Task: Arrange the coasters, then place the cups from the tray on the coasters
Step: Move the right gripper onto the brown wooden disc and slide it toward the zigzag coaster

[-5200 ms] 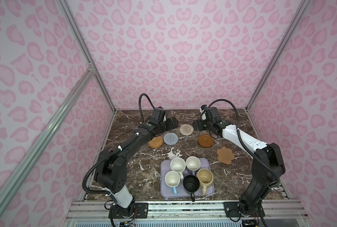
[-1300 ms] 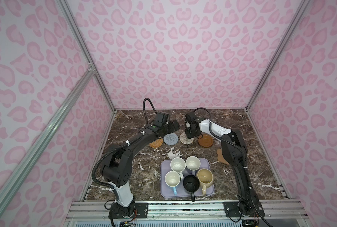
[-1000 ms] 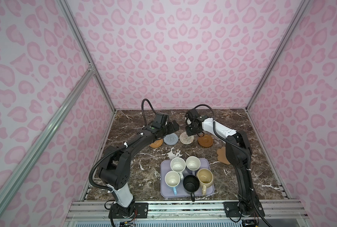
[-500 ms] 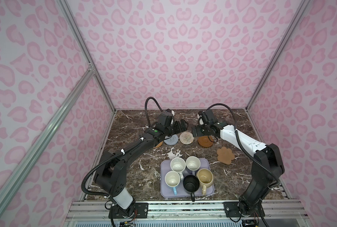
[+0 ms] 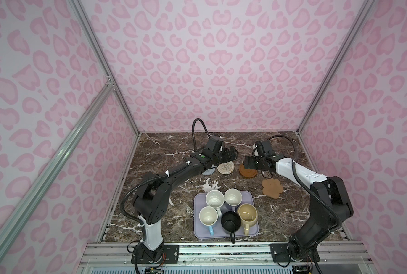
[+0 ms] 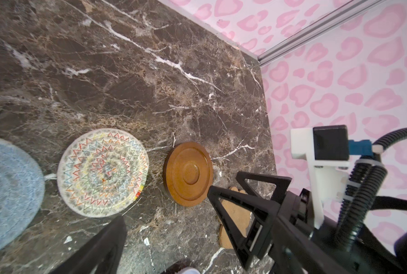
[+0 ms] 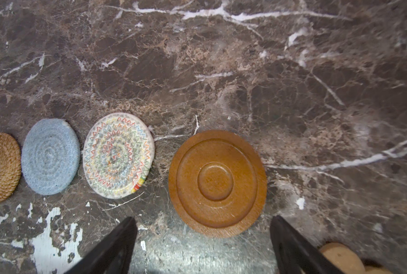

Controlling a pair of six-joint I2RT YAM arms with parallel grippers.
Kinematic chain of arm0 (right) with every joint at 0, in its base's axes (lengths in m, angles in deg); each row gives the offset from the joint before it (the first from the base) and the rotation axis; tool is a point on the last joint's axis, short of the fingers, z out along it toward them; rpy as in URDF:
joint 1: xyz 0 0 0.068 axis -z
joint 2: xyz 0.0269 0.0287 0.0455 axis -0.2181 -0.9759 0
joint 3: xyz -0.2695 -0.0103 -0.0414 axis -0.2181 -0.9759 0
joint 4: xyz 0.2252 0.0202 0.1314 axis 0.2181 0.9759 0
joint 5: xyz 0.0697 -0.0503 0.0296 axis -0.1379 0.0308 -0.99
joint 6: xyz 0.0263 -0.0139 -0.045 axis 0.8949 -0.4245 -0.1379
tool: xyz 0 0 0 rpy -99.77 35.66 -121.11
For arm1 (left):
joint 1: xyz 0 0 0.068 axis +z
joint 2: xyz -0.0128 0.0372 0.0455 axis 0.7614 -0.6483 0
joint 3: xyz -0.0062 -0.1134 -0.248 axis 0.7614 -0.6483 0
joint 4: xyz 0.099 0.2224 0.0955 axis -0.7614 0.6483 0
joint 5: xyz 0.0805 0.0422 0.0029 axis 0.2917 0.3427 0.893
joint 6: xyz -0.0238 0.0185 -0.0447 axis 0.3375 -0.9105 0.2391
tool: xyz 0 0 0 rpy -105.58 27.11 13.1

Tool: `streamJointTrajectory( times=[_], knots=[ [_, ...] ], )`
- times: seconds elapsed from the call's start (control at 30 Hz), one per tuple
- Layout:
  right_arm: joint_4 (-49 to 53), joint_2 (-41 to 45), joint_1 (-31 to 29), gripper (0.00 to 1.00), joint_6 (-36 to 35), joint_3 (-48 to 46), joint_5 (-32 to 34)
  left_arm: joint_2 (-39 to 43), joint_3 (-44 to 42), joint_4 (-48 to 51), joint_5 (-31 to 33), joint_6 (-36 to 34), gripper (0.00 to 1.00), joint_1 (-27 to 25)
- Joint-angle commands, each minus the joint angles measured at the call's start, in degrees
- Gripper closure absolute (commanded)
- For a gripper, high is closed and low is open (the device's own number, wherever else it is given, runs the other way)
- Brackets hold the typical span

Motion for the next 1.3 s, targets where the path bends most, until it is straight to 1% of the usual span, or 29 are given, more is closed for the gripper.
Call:
streamJointTrajectory(
  times=[0.0, 0.1, 0.27, 0.47, 0.73, 1.27],
  knots=[
    [-1.3, -1.8, 1.2, 0.18, 1.5, -0.6, -0.7, -2.1, 2.3, 0.6, 0.3, 0.3, 0.02, -0.3],
    [-1.2, -3.3, 1.3, 0.24, 0.9, -0.7, -0.1, -3.4, 2.9, 0.6, 0.0, 0.4, 0.02, -0.4],
    [0.9, -6.1, 1.3, 0.26, 0.0, 0.0, 2.6, -4.7, 3.0, 0.2, -0.8, 0.5, 0.02, -0.5],
    [3.5, -9.3, 0.8, 0.33, -1.1, 1.7, 6.6, -5.8, 3.6, 0.6, -1.2, 0.4, 0.02, -0.5],
    [3.5, -12.4, 0.4, 0.42, -1.5, 3.2, 6.7, -6.6, 4.4, 0.7, -1.4, 0.5, 0.02, -0.4],
    [3.7, -18.1, 0.3, 0.50, -1.4, 8.0, 6.6, -7.6, 5.7, 1.2, -0.7, 0.2, 0.02, -0.4]
  ],
)
